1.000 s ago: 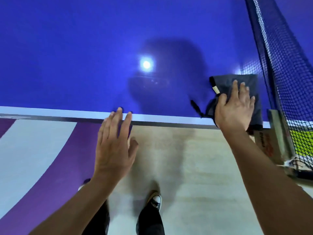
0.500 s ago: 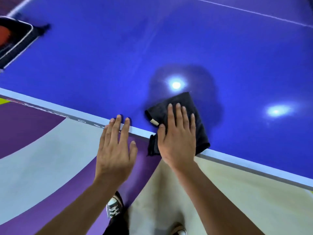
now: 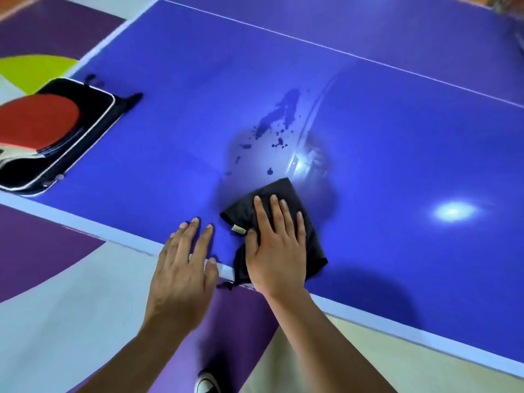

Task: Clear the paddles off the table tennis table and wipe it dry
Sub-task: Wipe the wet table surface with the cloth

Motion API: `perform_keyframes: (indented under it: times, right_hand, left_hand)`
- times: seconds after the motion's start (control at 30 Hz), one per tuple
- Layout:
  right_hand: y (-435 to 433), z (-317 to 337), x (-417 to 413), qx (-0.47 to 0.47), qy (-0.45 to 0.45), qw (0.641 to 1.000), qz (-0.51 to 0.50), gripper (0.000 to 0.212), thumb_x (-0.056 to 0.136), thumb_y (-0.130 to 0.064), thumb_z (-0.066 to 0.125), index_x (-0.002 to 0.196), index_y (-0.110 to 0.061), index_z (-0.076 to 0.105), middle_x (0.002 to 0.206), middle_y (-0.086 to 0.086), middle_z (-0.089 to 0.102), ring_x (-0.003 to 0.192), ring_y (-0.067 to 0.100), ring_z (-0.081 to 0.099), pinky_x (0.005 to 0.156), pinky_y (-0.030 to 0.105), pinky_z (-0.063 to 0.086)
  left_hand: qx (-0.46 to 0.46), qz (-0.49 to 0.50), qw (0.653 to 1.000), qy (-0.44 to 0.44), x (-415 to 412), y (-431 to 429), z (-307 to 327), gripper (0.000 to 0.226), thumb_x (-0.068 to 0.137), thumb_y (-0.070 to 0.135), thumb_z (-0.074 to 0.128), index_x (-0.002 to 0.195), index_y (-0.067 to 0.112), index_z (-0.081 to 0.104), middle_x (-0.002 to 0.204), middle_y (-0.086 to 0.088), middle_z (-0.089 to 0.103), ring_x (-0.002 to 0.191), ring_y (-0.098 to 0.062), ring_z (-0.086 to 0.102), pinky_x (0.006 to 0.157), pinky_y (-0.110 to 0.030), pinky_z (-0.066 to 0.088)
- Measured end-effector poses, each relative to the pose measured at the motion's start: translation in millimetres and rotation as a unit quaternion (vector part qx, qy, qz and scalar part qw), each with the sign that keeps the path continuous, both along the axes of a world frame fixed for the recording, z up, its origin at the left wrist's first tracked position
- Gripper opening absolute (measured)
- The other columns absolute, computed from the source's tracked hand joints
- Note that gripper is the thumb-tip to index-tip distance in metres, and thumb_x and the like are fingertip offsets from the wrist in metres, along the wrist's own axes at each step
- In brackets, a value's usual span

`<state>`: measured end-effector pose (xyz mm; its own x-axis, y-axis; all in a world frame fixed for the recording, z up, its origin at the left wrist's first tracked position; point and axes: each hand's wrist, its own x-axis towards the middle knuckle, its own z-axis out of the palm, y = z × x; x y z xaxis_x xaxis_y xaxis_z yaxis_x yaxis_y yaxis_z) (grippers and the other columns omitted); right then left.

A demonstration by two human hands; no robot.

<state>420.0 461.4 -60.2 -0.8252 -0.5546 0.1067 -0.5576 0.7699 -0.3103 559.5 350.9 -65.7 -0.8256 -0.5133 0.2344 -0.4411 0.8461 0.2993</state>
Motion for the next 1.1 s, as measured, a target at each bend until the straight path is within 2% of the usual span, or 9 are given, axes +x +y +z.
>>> perform_keyframes:
  times: [0.17,0.4,0.5,0.7,0.9,1.1]
  right_hand:
    - [-21,0,-32,0.028,-0.019,0.999,-0.028,0.064,0.101,-0.045,0.023,0.163,-0.031,0.022,0.170,-0.002,0.019,0.158,0.012,0.006,0.128,0.044,0.001]
    - [-53,2,-107,0.036,-0.019,0.997,-0.068,0.065,0.100,-0.047,0.015,0.163,-0.033,0.017,0.171,-0.001,0.015,0.158,0.014,0.003,0.128,0.045,-0.003]
    - [-65,3,-148,0.038,-0.025,0.995,-0.089,0.064,0.101,-0.045,0.016,0.164,-0.032,0.015,0.172,0.000,0.013,0.158,0.014,0.002,0.128,0.044,-0.006]
    - [-90,4,-257,0.045,-0.042,0.988,-0.140,0.062,0.104,-0.044,0.020,0.164,-0.031,0.013,0.172,-0.001,0.009,0.158,0.015,0.000,0.127,0.045,-0.007]
    - [-109,3,-378,0.049,-0.033,0.985,-0.165,0.062,0.104,-0.045,0.022,0.164,-0.031,0.015,0.172,-0.001,0.011,0.158,0.015,0.001,0.128,0.045,-0.006]
    - [-132,3,-497,0.044,-0.021,0.982,-0.181,0.062,0.104,-0.043,0.025,0.163,-0.030,0.020,0.171,0.001,0.015,0.158,0.016,0.006,0.128,0.046,-0.004]
  left_hand:
    - [0.008,-0.010,1.000,-0.016,-20,-22,3,0.055,0.099,0.030,0.036,0.146,0.005,0.052,0.153,-0.019,0.045,0.141,-0.039,0.044,0.115,-0.054,0.037]
    - [0.022,-0.038,0.998,-0.037,-64,-45,9,0.055,0.099,0.026,0.033,0.149,0.007,0.048,0.154,-0.018,0.043,0.143,-0.038,0.041,0.117,-0.053,0.034]
    - [0.019,-0.065,0.997,-0.048,-94,-60,10,0.054,0.100,0.026,0.034,0.148,0.008,0.048,0.155,-0.018,0.042,0.143,-0.038,0.040,0.117,-0.054,0.035]
    - [0.001,-0.094,0.994,-0.051,-188,-106,14,0.051,0.102,0.024,0.037,0.149,0.008,0.047,0.155,-0.017,0.041,0.145,-0.037,0.038,0.119,-0.052,0.033]
    - [0.004,-0.111,0.992,-0.060,-318,-173,14,0.056,0.100,0.032,0.032,0.150,0.010,0.046,0.157,-0.016,0.040,0.146,-0.037,0.036,0.120,-0.051,0.030]
    - [-0.027,-0.126,0.987,-0.101,-412,-229,10,0.061,0.099,0.039,0.033,0.153,0.012,0.040,0.163,-0.016,0.028,0.147,-0.039,0.032,0.121,-0.052,0.026]
